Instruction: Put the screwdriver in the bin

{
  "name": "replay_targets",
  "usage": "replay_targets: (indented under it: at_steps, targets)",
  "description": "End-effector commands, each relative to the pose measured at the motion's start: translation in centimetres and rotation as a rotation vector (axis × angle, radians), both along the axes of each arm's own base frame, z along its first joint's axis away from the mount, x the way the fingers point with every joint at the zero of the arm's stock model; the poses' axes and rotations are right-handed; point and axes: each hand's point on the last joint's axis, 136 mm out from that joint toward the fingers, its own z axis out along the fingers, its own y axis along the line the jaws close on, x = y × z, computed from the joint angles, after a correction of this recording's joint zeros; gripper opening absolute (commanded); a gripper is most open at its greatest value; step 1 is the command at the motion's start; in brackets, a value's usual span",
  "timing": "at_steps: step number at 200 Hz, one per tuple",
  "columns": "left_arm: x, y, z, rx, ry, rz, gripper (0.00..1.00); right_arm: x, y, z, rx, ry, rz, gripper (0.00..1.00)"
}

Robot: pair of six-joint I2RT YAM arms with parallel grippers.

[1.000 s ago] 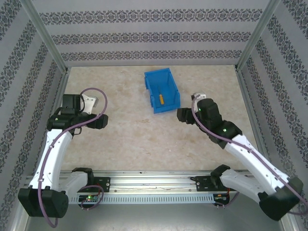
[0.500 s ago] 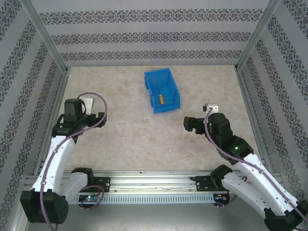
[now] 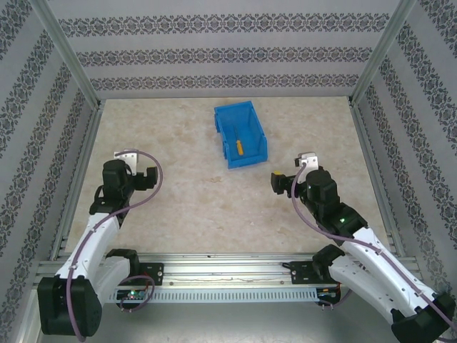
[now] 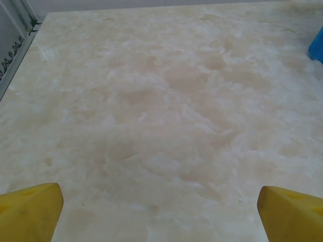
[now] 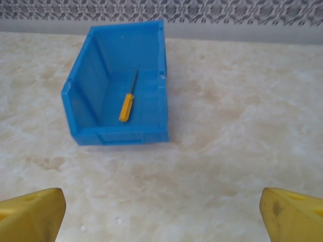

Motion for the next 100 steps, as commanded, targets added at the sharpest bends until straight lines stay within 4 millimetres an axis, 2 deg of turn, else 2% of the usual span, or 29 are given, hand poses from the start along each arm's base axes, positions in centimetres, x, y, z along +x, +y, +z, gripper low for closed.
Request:
replay_targets:
  at_steps: [1,32,48,54,57,63,100]
  targets:
    - [1.7,0.0,2.4,-0.029,-0.175,0.016,0.99,1.0,-1.7,1.5,-0.09,-0.15,-0.052,0.98]
    - [1.8,-1.5,0.2,-0.101,-0.242,-0.051,0.99,1.5,-4.4,1.0,-0.1,-0.18,-0.145,0.98]
    - [2.1,-0.7,-0.7,-0.111,-0.237,0.002,0.99,1.9,-5.6,0.0,-0.071,-0.171,-0.177,0.98]
    - [2.3,-0.3,-0.8,-0.107,-0.242,0.027,0.99,2.1,-6.0,0.4,-0.052,-0.188,-0.188,0.98]
    - [2.4,-0.1,-0.9,-0.103,-0.243,0.038,0.99,2.0,-6.2,-0.8,-0.055,-0.171,-0.192,0.98]
    - [2.5,0.2,-0.9,-0.095,-0.257,0.051,0.99,2.1,-6.6,-1.2,-0.045,-0.173,-0.197,0.98]
    - [3.6,0.4,-1.0,-0.036,-0.303,0.038,0.99,3.1,-9.0,-2.7,0.001,-0.204,-0.266,0.98]
